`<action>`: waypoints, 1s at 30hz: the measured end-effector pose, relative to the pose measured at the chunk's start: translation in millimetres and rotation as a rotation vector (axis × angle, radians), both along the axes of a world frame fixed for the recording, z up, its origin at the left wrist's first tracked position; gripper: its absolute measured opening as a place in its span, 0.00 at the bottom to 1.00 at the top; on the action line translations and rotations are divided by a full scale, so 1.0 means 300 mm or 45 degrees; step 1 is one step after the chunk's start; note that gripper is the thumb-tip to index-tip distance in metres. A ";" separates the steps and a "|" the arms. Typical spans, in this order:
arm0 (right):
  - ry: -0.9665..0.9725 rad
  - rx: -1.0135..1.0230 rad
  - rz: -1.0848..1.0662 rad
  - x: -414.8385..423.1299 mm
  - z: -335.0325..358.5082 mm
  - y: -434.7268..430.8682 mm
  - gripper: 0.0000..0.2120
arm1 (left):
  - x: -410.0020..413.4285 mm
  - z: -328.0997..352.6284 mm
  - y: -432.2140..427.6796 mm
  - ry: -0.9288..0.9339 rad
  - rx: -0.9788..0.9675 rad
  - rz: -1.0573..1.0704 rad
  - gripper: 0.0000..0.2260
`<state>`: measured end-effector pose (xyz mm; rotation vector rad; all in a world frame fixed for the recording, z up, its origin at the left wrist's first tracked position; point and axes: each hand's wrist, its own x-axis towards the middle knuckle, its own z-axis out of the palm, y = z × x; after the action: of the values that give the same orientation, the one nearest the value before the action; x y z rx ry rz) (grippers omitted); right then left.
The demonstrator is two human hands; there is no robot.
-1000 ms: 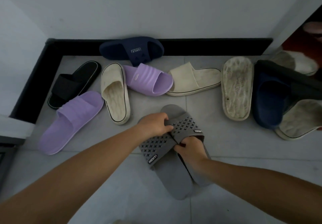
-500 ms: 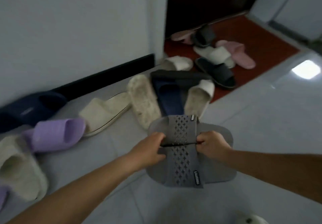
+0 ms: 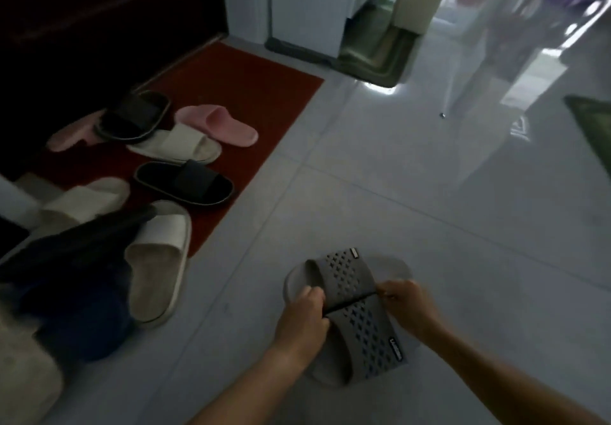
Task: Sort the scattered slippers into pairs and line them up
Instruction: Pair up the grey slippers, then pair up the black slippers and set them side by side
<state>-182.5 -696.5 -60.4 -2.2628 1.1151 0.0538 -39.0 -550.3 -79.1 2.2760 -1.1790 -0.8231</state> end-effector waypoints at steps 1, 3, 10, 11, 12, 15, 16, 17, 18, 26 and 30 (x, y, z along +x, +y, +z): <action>-0.003 -0.027 -0.038 -0.023 -0.012 -0.045 0.10 | -0.011 -0.013 -0.062 -0.010 -0.007 -0.026 0.08; -0.040 -0.112 -0.073 -0.047 -0.024 -0.127 0.09 | -0.010 -0.034 -0.191 -0.059 -0.036 -0.049 0.05; -0.095 -0.117 -0.388 0.033 -0.044 -0.398 0.16 | 0.070 -0.045 -0.527 -0.135 -0.091 0.023 0.20; -0.063 -0.120 -0.438 0.045 -0.048 -0.414 0.19 | 0.075 -0.052 -0.542 -0.114 -0.057 0.024 0.21; -0.059 -0.130 -0.456 0.059 -0.052 -0.414 0.20 | 0.079 -0.059 -0.543 -0.094 -0.034 0.027 0.21; -0.174 -0.022 -0.355 0.134 -0.057 -0.335 0.19 | 0.109 -0.084 -0.486 -0.079 -0.044 0.030 0.21; -0.205 0.047 -0.300 0.169 -0.059 -0.292 0.19 | 0.131 -0.091 -0.448 -0.077 -0.056 0.042 0.21; -0.233 0.110 -0.241 0.205 -0.061 -0.244 0.19 | 0.161 -0.095 -0.400 -0.068 -0.068 0.073 0.21; -0.260 0.165 -0.185 0.244 -0.062 -0.194 0.18 | 0.199 -0.095 -0.342 -0.059 -0.074 0.118 0.20; -0.223 0.528 0.219 0.638 -0.094 0.205 0.18 | 0.566 -0.030 0.314 -0.148 0.005 0.672 0.19; -0.151 0.545 0.470 0.879 -0.110 0.398 0.19 | 0.659 -0.026 0.594 -0.174 0.089 0.947 0.19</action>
<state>81.3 -577.1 -93.5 -2.0194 0.5486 0.2762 158.7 -372.1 -86.8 2.5697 -0.2760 -0.4220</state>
